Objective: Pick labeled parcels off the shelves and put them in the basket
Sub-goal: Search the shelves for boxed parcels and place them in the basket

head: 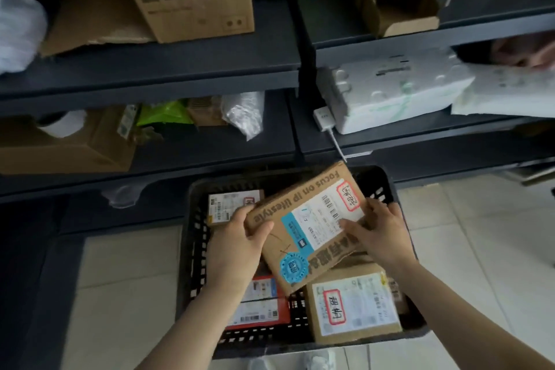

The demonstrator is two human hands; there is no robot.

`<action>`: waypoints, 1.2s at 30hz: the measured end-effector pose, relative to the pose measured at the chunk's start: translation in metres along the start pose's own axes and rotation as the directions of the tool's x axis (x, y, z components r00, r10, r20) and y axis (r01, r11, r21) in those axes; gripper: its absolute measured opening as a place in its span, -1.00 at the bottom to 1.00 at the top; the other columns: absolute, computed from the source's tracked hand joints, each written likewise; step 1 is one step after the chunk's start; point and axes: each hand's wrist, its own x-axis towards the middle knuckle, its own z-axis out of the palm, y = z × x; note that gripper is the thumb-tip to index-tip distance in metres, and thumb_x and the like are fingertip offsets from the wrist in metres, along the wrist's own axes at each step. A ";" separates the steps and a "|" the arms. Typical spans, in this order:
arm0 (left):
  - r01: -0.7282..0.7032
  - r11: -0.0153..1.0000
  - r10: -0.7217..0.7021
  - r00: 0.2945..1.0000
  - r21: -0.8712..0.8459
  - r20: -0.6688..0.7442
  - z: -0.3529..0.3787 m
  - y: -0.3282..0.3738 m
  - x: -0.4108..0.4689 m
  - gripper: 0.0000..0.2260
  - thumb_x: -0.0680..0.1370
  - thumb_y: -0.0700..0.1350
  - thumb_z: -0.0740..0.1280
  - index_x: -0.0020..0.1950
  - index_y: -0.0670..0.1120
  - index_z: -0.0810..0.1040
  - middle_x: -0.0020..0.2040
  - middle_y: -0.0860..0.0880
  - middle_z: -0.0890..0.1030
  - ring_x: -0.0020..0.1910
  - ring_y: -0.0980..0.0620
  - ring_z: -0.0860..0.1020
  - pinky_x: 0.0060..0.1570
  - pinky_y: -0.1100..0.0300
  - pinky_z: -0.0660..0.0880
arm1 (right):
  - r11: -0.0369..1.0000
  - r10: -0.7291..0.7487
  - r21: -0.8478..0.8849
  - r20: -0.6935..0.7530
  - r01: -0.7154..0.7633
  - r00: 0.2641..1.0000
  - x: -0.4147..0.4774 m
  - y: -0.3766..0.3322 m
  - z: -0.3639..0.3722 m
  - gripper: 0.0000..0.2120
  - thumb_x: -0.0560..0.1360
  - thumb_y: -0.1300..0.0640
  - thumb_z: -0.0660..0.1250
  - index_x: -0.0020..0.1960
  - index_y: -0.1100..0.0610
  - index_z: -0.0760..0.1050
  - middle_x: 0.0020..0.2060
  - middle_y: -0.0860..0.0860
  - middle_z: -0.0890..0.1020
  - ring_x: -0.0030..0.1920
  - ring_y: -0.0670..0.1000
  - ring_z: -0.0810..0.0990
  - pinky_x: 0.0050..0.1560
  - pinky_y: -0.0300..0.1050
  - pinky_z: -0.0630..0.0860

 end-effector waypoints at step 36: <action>-0.091 0.994 0.107 0.924 -0.060 0.368 0.104 0.026 0.060 -0.33 0.53 -0.05 0.35 0.52 0.17 0.06 0.42 0.03 0.36 0.34 0.02 0.40 0.15 0.09 0.49 | 0.941 -0.028 -0.321 0.238 0.106 0.971 0.045 0.051 -0.004 -0.52 0.51 0.09 0.34 0.40 0.03 0.33 0.42 -0.03 0.29 0.38 0.07 0.32 0.27 -0.08 0.41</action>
